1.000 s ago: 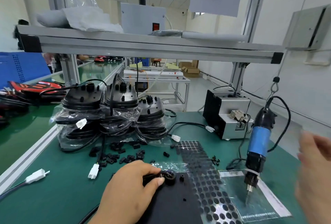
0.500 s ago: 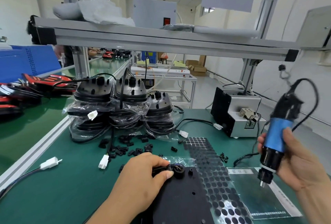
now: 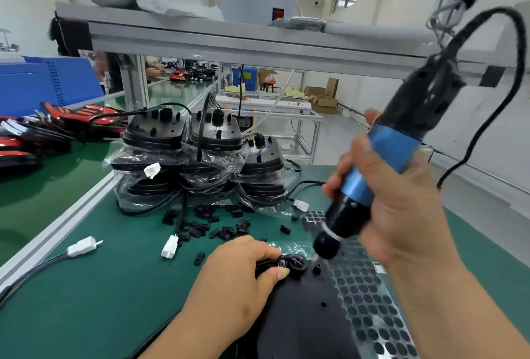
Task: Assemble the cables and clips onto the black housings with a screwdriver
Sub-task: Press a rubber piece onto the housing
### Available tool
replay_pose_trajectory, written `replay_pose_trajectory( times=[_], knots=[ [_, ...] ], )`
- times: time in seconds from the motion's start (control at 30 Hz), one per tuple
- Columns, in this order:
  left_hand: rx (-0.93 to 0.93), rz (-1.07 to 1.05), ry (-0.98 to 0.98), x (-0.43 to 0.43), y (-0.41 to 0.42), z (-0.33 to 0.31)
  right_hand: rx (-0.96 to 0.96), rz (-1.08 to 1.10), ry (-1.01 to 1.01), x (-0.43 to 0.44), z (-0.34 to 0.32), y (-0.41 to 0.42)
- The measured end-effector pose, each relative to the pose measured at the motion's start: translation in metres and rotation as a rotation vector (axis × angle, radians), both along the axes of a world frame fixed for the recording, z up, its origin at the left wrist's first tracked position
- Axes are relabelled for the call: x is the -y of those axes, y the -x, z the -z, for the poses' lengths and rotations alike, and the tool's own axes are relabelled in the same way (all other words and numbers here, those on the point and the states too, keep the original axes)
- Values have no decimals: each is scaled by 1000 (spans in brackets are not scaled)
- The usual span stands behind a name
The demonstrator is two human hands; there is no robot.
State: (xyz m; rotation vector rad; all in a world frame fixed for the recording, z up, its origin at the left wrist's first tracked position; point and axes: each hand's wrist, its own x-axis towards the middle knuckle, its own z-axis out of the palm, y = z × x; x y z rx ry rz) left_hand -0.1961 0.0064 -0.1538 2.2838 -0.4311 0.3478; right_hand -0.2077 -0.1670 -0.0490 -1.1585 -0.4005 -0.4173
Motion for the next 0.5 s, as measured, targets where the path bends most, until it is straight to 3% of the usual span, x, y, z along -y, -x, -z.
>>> replay_pose_trajectory(
  times=[0.17, 0.5],
  knots=[
    [15, 5, -17, 3, 1, 1, 139, 205, 76, -31, 2, -11],
    [2, -2, -6, 3, 2, -2, 146, 196, 114, -34, 7, -19]
  ],
)
